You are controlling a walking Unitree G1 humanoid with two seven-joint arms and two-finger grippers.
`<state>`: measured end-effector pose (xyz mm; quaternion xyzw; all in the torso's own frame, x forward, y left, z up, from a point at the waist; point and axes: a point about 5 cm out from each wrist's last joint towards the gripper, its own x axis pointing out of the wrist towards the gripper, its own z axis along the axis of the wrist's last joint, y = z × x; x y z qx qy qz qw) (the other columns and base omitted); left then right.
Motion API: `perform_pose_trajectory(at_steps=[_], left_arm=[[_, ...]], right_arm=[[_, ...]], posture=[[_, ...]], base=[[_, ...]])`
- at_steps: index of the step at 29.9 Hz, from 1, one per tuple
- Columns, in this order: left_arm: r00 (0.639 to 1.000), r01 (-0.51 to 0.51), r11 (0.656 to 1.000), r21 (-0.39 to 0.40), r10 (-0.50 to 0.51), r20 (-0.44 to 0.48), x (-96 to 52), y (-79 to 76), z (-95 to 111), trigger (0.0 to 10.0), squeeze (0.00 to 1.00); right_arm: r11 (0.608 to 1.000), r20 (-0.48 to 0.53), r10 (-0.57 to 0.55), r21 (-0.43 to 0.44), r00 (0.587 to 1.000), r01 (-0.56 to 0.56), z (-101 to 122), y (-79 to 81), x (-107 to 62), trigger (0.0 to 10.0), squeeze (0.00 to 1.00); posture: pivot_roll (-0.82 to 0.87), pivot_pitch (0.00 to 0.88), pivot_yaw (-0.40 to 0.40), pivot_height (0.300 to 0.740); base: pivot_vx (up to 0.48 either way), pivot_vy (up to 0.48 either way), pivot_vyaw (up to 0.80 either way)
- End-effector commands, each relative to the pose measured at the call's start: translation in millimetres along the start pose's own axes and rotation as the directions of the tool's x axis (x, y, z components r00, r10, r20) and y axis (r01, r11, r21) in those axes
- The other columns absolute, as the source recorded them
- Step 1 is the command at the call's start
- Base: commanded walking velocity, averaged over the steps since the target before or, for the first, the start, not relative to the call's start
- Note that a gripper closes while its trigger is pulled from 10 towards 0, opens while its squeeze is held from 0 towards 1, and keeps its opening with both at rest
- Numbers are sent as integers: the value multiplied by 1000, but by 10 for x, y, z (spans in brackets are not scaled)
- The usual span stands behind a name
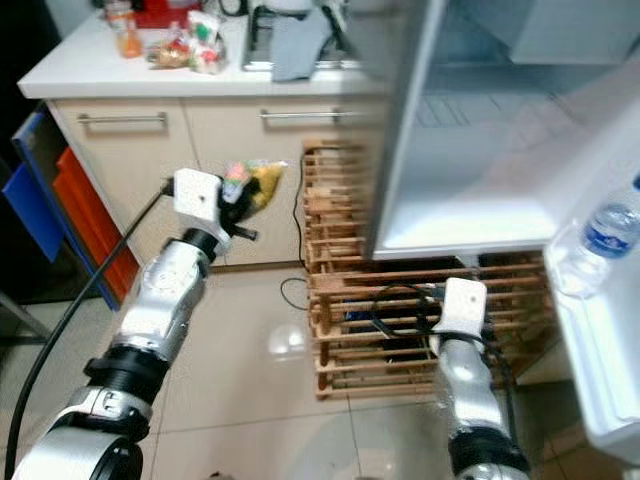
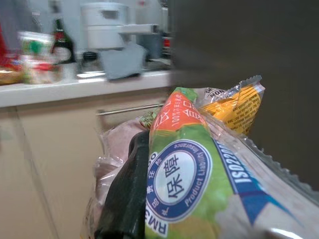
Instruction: Restocking fridge
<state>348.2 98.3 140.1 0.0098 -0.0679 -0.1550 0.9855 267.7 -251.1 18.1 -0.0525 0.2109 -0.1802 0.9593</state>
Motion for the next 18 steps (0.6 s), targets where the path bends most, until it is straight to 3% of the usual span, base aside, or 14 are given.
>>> perform_pose_trajectory(at_steps=[1, 2, 10, 14, 17, 18], left_arm=[[999, 45, 999, 6, -45, 30, 39, -94, 78, 10000, 0], [999, 43, 999, -4, -43, 23, 35, -81, 69, 10000, 0], [997, 72, 997, -11, -72, 5, 34, -107, 30, 10000, 0], [997, 80, 997, -13, -80, 4, 45, -134, 33, 10000, 0], [995, 99, 995, -9, -99, 0, 35, -160, 20, 10000, 0], [995, 99, 995, -9, -99, 0, 35, -160, 20, 10000, 0]], right_arm=[[999, -15, -48, -5, 999, 48, 6, -107, 13, 10000, 0], [997, -26, -79, -15, 997, 79, -12, -206, 15, 10000, 0], [978, -30, -205, -47, 978, 203, -36, -546, -19, 10000, 0], [981, -26, -193, -40, 981, 192, -13, -524, -15, 10000, 0], [997, 96, -80, 0, 992, 81, 211, -281, -3, 10000, 0], [997, 96, -80, 0, 992, 81, 211, -281, -3, 10000, 0]], posture=[[-100, 0, 39, 740], [-109, 0, 45, 740], [-127, 0, 55, 740], [-126, 0, 52, 740], [-120, 0, 50, 740], [-120, 0, 50, 740]], base=[[0, 0, 0], [0, 0, 0], [0, 0, 0], [0, 0, 0], [0, 0, 0], [0, 0, 0]])
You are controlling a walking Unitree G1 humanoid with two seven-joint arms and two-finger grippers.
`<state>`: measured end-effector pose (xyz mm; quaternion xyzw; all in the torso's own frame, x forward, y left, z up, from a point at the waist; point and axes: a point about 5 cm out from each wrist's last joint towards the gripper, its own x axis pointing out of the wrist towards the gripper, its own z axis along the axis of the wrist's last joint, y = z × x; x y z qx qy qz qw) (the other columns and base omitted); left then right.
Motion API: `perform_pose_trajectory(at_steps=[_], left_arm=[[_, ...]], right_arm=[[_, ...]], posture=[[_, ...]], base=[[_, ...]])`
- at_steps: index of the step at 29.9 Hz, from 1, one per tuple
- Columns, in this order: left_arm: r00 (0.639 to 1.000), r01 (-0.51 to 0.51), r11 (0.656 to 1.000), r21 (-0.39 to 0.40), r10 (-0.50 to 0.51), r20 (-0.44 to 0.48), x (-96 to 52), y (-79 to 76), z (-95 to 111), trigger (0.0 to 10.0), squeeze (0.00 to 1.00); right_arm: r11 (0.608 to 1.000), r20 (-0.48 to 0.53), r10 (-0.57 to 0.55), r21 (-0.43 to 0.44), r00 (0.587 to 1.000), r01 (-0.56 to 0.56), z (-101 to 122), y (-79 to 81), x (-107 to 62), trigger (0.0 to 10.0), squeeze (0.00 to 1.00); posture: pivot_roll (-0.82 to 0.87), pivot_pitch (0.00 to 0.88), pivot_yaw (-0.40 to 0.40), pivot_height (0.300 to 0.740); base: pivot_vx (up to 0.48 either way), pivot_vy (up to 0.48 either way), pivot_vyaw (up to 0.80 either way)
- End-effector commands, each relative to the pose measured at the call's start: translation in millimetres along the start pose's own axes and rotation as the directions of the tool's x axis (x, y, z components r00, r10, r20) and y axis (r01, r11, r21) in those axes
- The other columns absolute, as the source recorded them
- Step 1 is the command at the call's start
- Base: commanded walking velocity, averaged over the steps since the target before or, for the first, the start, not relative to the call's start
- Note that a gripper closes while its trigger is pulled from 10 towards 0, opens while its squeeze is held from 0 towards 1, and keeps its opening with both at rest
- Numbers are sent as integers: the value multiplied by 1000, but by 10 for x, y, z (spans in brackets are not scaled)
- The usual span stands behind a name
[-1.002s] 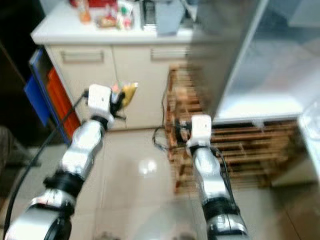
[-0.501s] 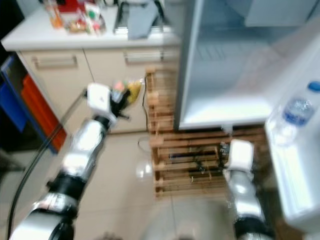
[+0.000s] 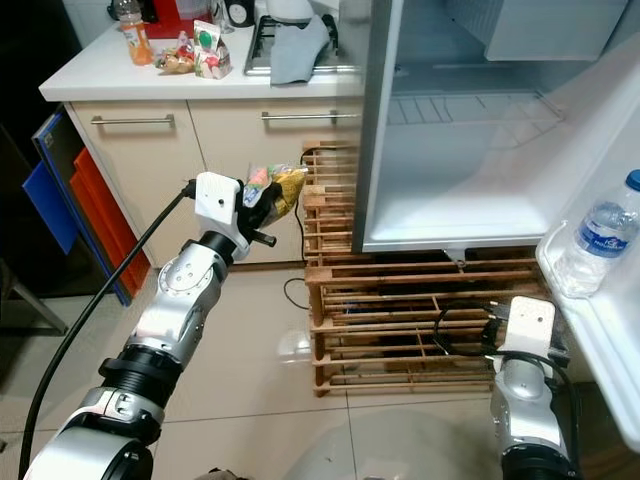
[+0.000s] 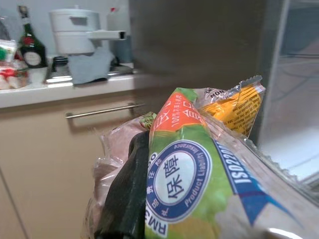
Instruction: Restocking fridge
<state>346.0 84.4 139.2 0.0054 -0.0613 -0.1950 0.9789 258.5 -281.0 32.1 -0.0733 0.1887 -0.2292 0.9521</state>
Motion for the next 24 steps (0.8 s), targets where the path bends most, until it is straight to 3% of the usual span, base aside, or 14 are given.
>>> perform_pose_trajectory(at_steps=[1, 2, 4, 8, 12, 17, 21, 24], left_arm=[[999, 32, 999, 4, -32, 10, 6, -39, 22, 10000, 0], [999, 32, 999, 4, -32, 10, 6, -39, 22, 10000, 0], [999, 42, 999, 5, -42, 17, -2, -55, 30, 10000, 0], [999, 47, 999, 14, -48, 16, -1, -66, 27, 10000, 0], [998, 55, 998, 10, -55, 13, 8, -90, 19, 10000, 0], [997, 71, 997, -1, -71, 20, 10, -128, 24, 10000, 0], [996, 84, 996, -7, -84, 33, 15, -157, 39, 10000, 0], [996, 83, 996, -13, -82, 36, 17, -152, 46, 10000, 0]], right_arm=[[991, 150, 128, 16, 980, -131, 302, 273, -25, 10000, 0], [991, 150, 128, 16, 980, -131, 302, 273, -25, 10000, 0], [976, 215, 211, 7, 953, -217, 425, 477, -88, 10000, 0], [960, 234, 270, 4, 934, -278, 463, 621, -136, 10000, 0], [957, 234, 280, 12, 931, -290, 450, 635, -163, 10000, 0], [961, 197, 273, -11, 942, -276, 358, 554, -163, 10000, 0], [979, -13, 202, -1, 979, -202, -15, 303, -105, 10000, 0], [991, -101, 132, 11, 986, -132, -181, 118, -102, 10000, 0]], posture=[[-116, 0, 49, 740], [-116, 0, 49, 740], [-114, 0, 48, 740], [-116, 0, 50, 740], [-123, 0, 48, 740], [-128, 0, 48, 740], [-135, 0, 40, 740], [-141, 0, 46, 740]], base=[[0, 0, 0], [0, 0, 0], [0, 0, 0], [0, -170, 0], [241, -412, 0], [259, -400, 0], [261, -401, 0], [264, -398, 0]])
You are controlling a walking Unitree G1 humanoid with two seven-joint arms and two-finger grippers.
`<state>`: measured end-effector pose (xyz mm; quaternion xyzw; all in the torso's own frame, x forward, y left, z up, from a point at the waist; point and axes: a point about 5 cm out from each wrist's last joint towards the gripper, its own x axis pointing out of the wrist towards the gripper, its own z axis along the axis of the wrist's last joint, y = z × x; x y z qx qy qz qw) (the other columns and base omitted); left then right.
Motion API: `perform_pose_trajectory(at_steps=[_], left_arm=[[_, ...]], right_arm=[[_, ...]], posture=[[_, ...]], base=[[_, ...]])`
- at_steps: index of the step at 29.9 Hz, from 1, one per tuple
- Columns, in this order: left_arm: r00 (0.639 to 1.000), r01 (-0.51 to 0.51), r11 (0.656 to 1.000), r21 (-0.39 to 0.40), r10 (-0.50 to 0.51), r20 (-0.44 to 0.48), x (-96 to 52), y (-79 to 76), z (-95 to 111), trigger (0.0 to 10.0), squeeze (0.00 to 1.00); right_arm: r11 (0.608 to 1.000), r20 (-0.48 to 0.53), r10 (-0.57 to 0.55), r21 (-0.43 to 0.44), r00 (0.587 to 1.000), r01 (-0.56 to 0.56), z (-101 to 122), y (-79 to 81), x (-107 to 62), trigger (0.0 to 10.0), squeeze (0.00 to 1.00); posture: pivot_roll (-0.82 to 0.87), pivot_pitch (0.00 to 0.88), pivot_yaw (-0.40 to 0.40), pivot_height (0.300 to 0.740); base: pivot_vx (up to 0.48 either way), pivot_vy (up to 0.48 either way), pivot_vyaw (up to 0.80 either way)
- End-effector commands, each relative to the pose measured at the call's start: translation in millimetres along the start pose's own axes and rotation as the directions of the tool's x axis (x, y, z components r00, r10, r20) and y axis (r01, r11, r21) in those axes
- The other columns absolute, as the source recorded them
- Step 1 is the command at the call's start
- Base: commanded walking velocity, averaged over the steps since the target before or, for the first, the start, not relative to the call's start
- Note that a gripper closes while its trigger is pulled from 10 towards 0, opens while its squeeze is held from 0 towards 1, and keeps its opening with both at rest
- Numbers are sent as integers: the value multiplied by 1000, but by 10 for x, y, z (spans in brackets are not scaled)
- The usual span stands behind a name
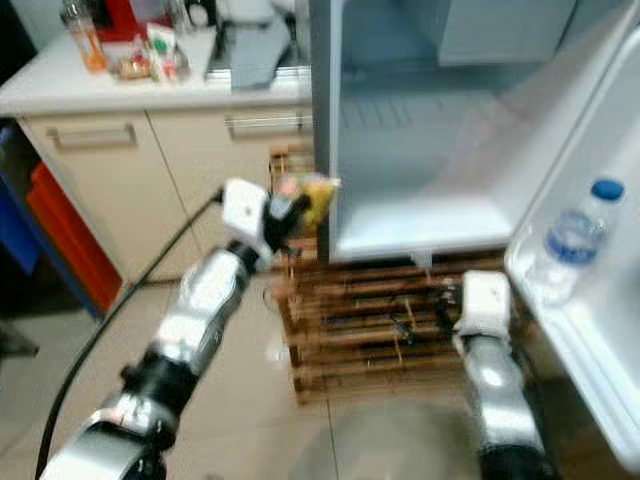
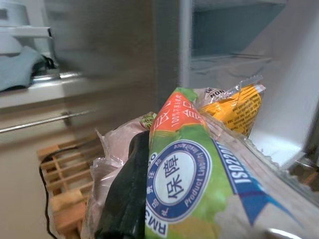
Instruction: Restocking fridge
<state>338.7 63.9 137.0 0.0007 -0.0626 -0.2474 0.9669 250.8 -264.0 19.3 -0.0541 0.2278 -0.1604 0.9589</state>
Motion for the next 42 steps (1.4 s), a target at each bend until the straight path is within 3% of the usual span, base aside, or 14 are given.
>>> perform_pose_trajectory(at_steps=[1, 6, 8, 14, 20, 21, 27, 42], left_arm=[[999, -29, 999, -18, 29, 41, 1, 71, 73, 10000, 0], [998, -33, 999, -41, 35, 43, 10, 90, 85, 10000, 0], [998, -31, 999, -37, 33, 45, 22, 91, 102, 10000, 0], [999, -25, 999, -34, 27, 43, 22, 94, 104, 10000, 0], [999, -13, 999, -39, 14, 36, 12, 62, 84, 10000, 0], [1000, 1, 999, -32, 0, 28, 14, 33, 71, 10000, 0], [997, 71, 997, 14, -71, 36, 87, -101, 108, 10000, 0], [999, 14, 1000, -6, -14, 36, 129, 26, 149, 10000, 0]], right_arm=[[999, -43, -45, -4, 998, 45, -87, -121, -22, 10000, 0], [991, -26, -118, -60, 993, 117, -70, -273, -36, 10000, 0], [979, -8, -154, -135, 988, 152, -45, -322, -32, 10000, 0], [974, 13, -171, -151, 985, 171, 6, -317, -20, 10000, 0], [998, 142, -15, -55, 990, 23, 244, -12, -22, 10000, 0], [999, 181, 39, -41, 983, -32, 319, 102, -41, 10000, 0], [988, 266, 149, -5, 952, -153, 478, 371, -89, 10000, 0], [955, 346, 285, -24, 894, -295, 616, 610, -175, 10000, 0]], posture=[[-145, 0, 49, 740], [-150, 0, 58, 740], [-146, 0, 61, 740], [-142, 0, 60, 740], [-138, 0, 56, 740], [-137, 0, 55, 740], [-140, 0, 60, 740], [-129, 0, 52, 740]], base=[[262, -398, 0], [129, -72, 0], [0, 0, 0], [0, 0, 0], [0, 0, 0], [0, 0, 0], [104, -121, 0], [342, -330, 0]])
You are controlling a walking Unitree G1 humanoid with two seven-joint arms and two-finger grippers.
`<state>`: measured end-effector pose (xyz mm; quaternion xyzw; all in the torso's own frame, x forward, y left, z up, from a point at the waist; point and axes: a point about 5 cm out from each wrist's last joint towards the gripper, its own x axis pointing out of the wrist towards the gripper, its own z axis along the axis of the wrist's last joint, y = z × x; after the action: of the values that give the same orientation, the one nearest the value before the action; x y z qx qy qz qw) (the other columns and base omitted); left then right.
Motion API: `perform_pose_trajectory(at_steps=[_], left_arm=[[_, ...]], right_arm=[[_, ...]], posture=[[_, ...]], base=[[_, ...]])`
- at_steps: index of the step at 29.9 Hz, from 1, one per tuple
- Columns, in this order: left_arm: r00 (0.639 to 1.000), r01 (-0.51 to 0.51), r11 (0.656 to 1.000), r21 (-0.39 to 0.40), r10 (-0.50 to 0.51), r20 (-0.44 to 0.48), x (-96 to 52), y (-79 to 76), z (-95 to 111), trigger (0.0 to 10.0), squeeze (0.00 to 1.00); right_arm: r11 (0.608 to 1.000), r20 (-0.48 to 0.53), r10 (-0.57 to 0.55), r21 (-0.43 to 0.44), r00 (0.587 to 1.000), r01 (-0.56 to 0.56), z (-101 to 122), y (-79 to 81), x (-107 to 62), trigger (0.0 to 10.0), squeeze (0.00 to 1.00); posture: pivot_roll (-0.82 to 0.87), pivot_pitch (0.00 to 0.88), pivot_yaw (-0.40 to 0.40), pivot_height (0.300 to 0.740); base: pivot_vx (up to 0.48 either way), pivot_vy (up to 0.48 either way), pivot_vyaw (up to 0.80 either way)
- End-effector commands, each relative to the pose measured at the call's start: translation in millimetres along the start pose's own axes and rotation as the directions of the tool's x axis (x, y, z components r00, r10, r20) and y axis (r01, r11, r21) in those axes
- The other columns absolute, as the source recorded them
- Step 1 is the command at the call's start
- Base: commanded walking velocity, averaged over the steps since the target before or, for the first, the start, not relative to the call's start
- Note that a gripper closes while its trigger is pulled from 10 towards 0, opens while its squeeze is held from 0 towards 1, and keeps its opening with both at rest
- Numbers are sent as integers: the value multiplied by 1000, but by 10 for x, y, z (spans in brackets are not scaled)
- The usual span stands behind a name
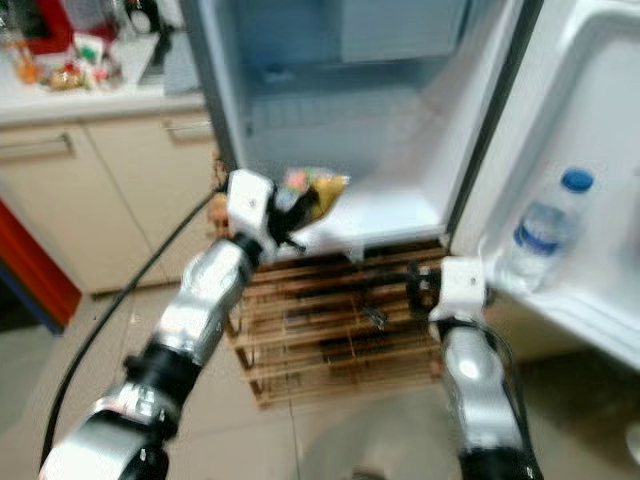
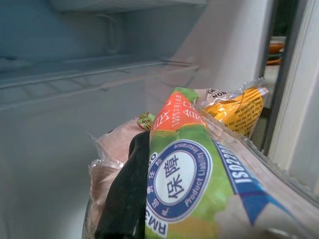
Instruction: Restocking fridge
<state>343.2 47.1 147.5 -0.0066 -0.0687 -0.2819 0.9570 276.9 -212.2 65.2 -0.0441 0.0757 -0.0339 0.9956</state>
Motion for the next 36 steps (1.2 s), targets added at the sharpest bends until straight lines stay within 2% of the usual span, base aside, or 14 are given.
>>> perform_pose_trajectory(at_steps=[1, 8, 19, 25, 29, 36], left_arm=[[998, -62, 998, 12, 62, 20, -13, 154, 59, 10000, 0], [991, -133, 991, -5, 133, -21, -49, 287, -7, 10000, 0], [991, -132, 991, -7, 132, -26, -25, 274, -17, 10000, 0], [988, -142, 990, 12, 142, -51, 0, 305, -51, 10000, 0], [985, -156, 987, 27, 158, -74, 56, 361, -47, 10000, 0], [982, -162, 986, 35, 164, -89, 63, 397, -66, 10000, 0]], right_arm=[[998, 35, 59, 22, 998, -60, 75, 138, 26, 10000, 0], [995, 59, 94, 8, 994, -95, 148, 225, 52, 10000, 0], [990, 70, 138, -7, 988, -138, 192, 337, 70, 10000, 0], [980, 101, 196, 2, 975, -198, 229, 428, 36, 10000, 0], [963, 120, 267, 10, 956, -270, 265, 545, -2, 10000, 0], [965, 108, 258, 19, 960, -261, 273, 564, 16, 10000, 0]], posture=[[-129, 0, 52, 740], [-123, 0, 46, 740], [-119, 0, 49, 740], [-116, 0, 47, 740], [-122, 0, 51, 740], [-131, 0, 51, 740]], base=[[401, -259, 0], [0, 0, 0], [0, 0, 0], [0, 0, 0], [0, 0, 0], [0, 0, 0]])
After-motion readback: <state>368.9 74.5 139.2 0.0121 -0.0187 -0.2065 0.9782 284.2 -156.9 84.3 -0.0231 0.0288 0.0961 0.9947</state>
